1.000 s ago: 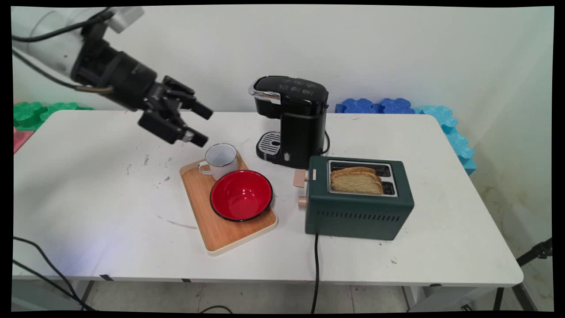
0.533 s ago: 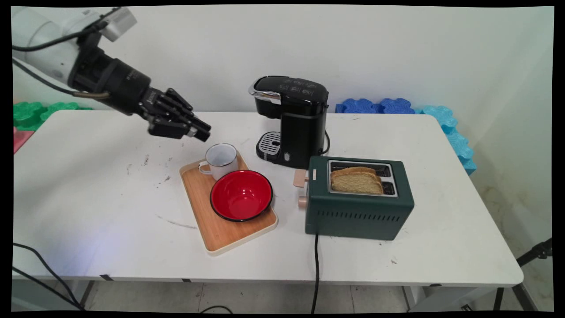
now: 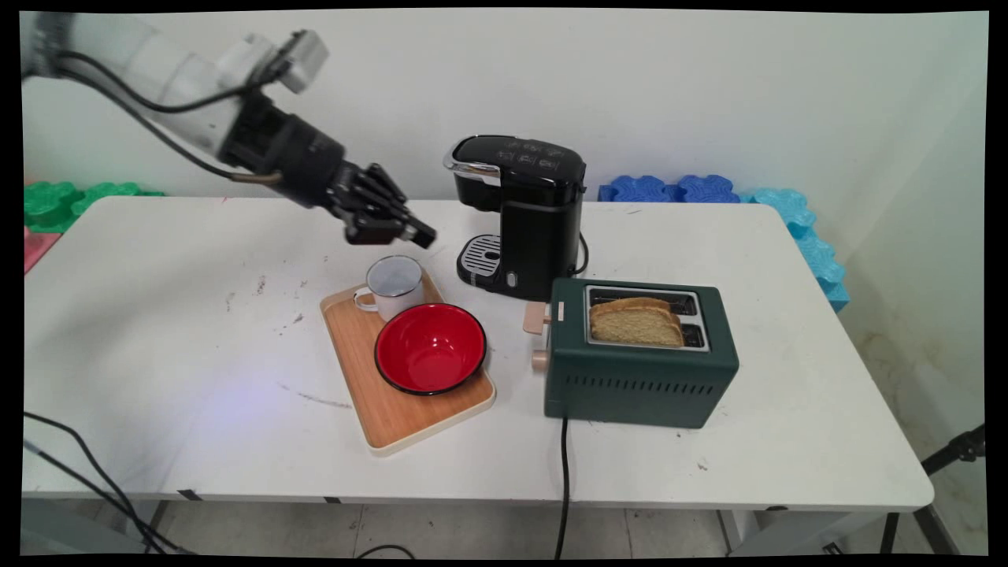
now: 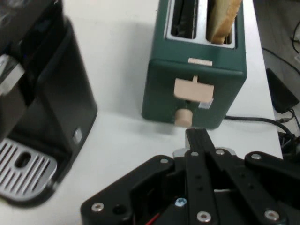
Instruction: Press the toaster switch
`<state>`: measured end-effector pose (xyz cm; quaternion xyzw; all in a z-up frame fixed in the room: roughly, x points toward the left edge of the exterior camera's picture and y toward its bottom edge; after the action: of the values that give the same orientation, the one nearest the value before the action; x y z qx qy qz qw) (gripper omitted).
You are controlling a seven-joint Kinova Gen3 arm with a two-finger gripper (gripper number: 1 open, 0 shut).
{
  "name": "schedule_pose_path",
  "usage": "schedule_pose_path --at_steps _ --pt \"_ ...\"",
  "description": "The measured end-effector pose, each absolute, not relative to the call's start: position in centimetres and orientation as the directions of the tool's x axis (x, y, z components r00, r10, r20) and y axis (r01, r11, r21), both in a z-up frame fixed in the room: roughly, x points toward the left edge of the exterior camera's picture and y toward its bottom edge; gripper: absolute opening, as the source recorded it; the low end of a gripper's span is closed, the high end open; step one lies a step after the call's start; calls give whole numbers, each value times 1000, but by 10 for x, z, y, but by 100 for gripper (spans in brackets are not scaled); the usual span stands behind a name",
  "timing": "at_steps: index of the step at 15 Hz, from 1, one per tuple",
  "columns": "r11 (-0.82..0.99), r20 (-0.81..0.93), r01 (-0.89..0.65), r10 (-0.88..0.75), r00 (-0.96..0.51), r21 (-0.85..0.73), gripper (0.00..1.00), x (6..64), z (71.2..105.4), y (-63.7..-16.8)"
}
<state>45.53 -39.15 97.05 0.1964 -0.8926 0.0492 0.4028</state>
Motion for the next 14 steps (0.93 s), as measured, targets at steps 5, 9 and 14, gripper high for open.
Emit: schedule_pose_path --at_steps 5,9,14 --pt "956 741 -294 -199 -641 2 0 416 951 -412" --pt "979 726 -195 -90 -682 -62 0 385 932 -421" --pt "990 696 -97 4 -718 -106 0 352 911 -424"
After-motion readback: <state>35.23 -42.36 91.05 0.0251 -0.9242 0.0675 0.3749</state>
